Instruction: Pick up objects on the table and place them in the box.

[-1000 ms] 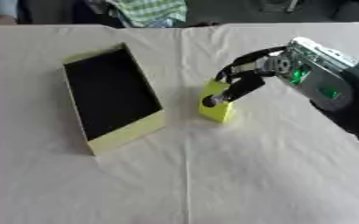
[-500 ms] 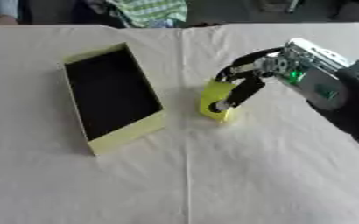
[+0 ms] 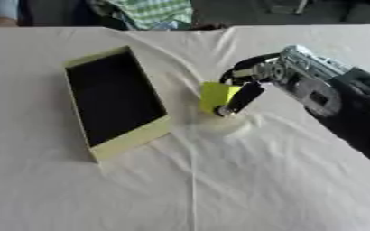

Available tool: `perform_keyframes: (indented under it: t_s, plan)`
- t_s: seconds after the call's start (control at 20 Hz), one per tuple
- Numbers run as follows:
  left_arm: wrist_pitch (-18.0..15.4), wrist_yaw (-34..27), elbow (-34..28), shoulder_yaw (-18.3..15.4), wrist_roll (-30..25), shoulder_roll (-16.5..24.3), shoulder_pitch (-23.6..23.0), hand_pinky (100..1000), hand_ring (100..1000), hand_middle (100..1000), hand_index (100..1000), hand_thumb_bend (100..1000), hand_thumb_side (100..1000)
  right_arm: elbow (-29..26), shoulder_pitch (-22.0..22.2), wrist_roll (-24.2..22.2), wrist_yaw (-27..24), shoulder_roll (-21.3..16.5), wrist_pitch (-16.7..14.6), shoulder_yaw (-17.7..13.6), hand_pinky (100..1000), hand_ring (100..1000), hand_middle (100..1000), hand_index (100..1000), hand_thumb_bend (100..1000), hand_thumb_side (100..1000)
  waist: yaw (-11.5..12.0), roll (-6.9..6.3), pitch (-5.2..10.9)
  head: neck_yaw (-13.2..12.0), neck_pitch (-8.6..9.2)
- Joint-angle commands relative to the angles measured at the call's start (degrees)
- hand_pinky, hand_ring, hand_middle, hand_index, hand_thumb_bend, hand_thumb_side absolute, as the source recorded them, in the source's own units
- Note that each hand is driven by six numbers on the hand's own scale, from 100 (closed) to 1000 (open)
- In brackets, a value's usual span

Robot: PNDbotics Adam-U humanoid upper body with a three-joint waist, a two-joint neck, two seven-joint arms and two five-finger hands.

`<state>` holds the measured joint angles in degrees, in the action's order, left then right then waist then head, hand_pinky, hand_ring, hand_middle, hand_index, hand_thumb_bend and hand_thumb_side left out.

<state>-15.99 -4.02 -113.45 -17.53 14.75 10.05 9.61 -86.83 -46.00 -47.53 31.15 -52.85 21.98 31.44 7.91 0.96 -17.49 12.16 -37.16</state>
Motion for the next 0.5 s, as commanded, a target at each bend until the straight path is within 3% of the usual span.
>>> perform_keyframes:
  t_s: [0.05,0.2,0.35,0.5]
  plan:
    - [0.0,-0.1,-1.1,0.1,-0.3,0.5,0.4,649,544,545,715,100,803,-1.3,-0.2,2.0,-0.2,-0.7,2.5,0.1,808,873,596,995,269,546,0.1,-0.16,-0.02,0.2,0.46]
    - [0.1,-0.1,-1.1,0.1,-0.5,0.5,0.4,649,544,545,715,100,804,-3.0,0.1,4.9,-1.5,-1.2,4.0,0.0,797,857,575,952,187,567,0.1,-0.15,-0.03,0.1,0.35]
    - [0.2,-0.1,-1.1,0.1,-0.7,0.6,0.4,649,544,546,715,100,805,-5.4,0.5,7.3,-2.5,-2.1,5.6,-0.3,772,827,540,889,100,442,0.0,-0.1,0.03,0.1,0.38]
    - [0.3,-0.1,-1.1,0.1,-0.9,0.6,0.4,649,545,547,715,100,804,-7.0,0.7,9.7,-2.8,-2.6,7.4,-0.8,748,785,496,840,100,312,0.0,-0.1,0.16,0.0,0.54]
